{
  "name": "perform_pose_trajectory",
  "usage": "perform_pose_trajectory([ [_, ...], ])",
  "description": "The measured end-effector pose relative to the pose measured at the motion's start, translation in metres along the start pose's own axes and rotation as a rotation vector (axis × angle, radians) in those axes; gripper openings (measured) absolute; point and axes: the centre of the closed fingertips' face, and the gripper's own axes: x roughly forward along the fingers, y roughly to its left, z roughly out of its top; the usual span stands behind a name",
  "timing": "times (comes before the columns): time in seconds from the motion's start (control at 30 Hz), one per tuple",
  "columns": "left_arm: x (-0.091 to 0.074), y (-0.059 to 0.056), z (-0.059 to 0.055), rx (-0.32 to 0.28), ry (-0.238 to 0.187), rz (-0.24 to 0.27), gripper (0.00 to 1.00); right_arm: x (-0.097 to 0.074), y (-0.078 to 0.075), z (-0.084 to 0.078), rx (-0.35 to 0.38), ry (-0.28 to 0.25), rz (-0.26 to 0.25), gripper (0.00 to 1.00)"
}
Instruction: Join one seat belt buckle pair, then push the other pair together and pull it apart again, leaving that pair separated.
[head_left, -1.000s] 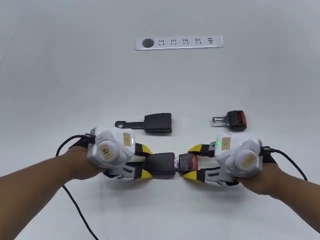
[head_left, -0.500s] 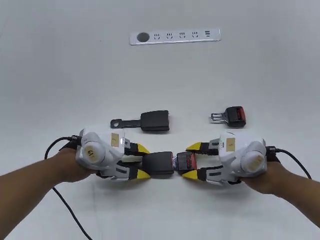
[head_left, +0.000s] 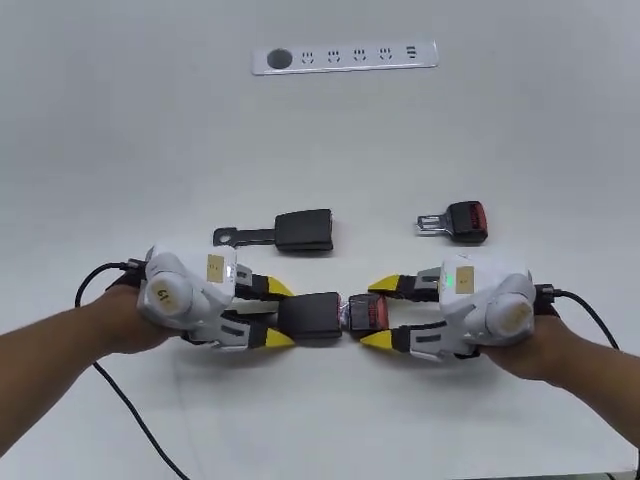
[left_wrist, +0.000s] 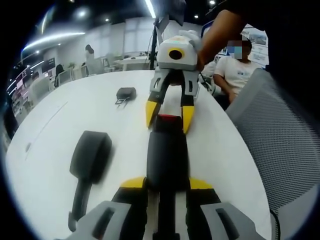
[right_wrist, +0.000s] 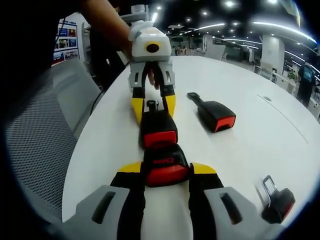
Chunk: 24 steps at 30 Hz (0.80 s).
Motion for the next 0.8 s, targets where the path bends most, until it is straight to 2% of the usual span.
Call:
perform_pose_trajectory([
  [0.37,0.0001,0.0012,-0.0017,0.004,0.001,-0.012,0.30,0.0002,0.0017,0.0004,-0.008,-0.004,-0.008,0.32],
  [0.53,0.0001,0.0010,-0.0003,0.025,0.016,-0.015,0.30,0.0009,0.0012,0.0011,-0.017,0.003,-0.009,0.33],
  [0.67,0.0007,0.0006,0.0011,0.019,0.028,-0.009,0.30,0.0003,0.0009,0.0002,-0.008,0.012,-0.007,0.34],
  [0.73,0.0010,0.0004,0.0011,0.011,0.036,-0.008,0.31,0.0005,0.0017,0.0002,-0.029,0.029,-0.014,0.34],
  [0.8,0.0016,-0.0005,0.0023,0.028,0.056,-0.005,0.31,0.0003,0.0015,0.0007,-0.019,0.032,-0.015,0.34],
])
